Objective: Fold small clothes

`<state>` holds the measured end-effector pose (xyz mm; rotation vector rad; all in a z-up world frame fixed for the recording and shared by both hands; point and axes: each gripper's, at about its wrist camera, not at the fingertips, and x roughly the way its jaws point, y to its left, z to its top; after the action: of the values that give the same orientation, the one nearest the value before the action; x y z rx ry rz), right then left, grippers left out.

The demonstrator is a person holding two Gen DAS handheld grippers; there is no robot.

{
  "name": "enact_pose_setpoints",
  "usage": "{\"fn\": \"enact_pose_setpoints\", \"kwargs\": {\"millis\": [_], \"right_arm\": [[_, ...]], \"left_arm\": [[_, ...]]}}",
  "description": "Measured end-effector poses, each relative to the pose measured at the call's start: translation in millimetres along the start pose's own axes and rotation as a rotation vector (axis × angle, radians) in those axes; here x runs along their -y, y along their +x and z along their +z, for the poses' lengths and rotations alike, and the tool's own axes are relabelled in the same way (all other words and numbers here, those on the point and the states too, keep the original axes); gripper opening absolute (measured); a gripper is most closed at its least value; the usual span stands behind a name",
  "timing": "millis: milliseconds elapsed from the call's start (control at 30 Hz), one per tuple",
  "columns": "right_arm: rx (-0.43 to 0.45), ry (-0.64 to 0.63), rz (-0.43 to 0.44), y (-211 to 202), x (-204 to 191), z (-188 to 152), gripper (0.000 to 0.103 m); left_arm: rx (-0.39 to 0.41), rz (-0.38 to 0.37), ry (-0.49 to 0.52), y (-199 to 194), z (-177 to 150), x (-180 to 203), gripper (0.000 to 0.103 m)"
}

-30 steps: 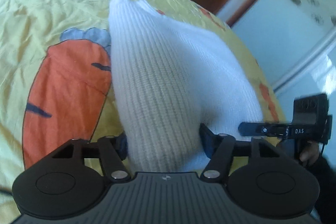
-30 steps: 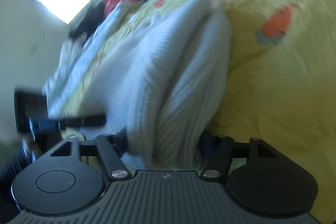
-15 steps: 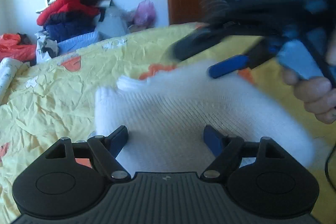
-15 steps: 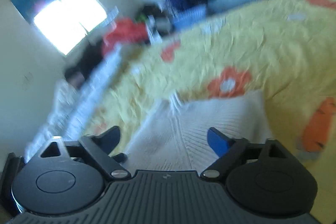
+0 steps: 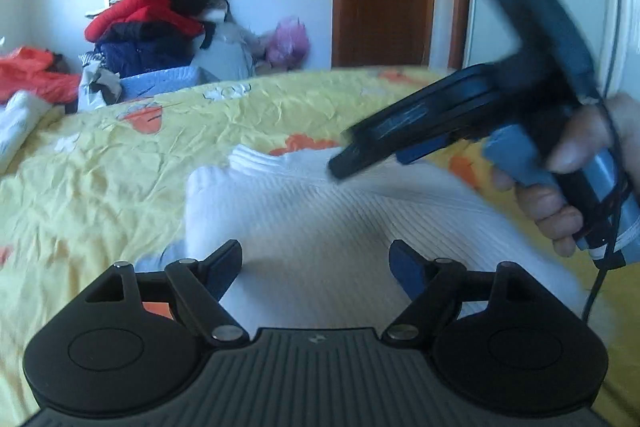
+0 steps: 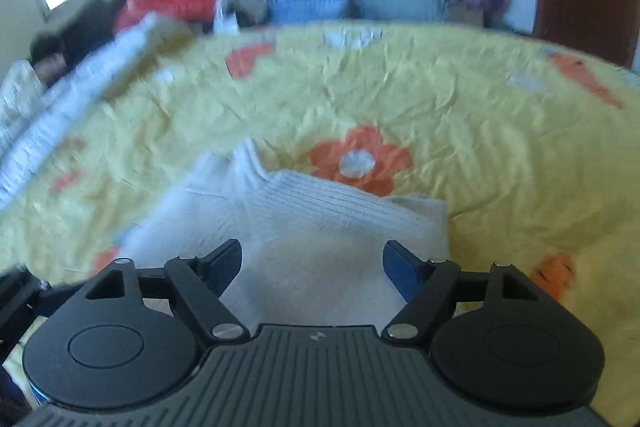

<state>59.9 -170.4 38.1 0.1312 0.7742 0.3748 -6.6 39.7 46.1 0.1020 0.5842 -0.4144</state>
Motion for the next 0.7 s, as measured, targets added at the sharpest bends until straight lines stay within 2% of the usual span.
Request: {"fn": "enact_pose_setpoints", "kwargs": {"millis": [67,133,200,267,333,433,533,600,700], "right_arm": [[0.080,0.046,0.101,-36,0,-18,0.090],[0.089,0.056,0.149,-48,-3,-36,0.091],[0.024,0.054,0.117,-32,-3,-54,0.088],[0.071,-0.047,0.073,-19,-2,-72,0.088],[0.061,-0.058,0.045,-20,-6,-71,0.088],[0.031,-0.056,-0.007,-37,-16,-63,0.080],[0.124,-0.046,-0.002,-84,-22,-78,0.087],[0.197,-0.041,-0.010,-113,-20,-98,0.103],[0.220,-0.013,-0.059,-135,-13,-135,0.103]], "left_arm": [[0.005,-0.005,-0.013,-16,-15,-4,0.081],[0.004,0.023,0.025,-15,-25,2,0.082],[0.015,0.044,0.041,-8,-30,9,0.084],[0.018,0.052,0.038,3,-27,12,0.087],[0.019,0.064,0.037,5,-26,14,0.088],[0.012,0.073,0.027,-13,-24,8,0.087],[0.089,0.099,0.000,-59,-36,-4,0.088],[0.134,0.129,-0.021,-84,-48,-12,0.088],[0.143,0.187,-0.053,-98,-65,-16,0.088]]}}
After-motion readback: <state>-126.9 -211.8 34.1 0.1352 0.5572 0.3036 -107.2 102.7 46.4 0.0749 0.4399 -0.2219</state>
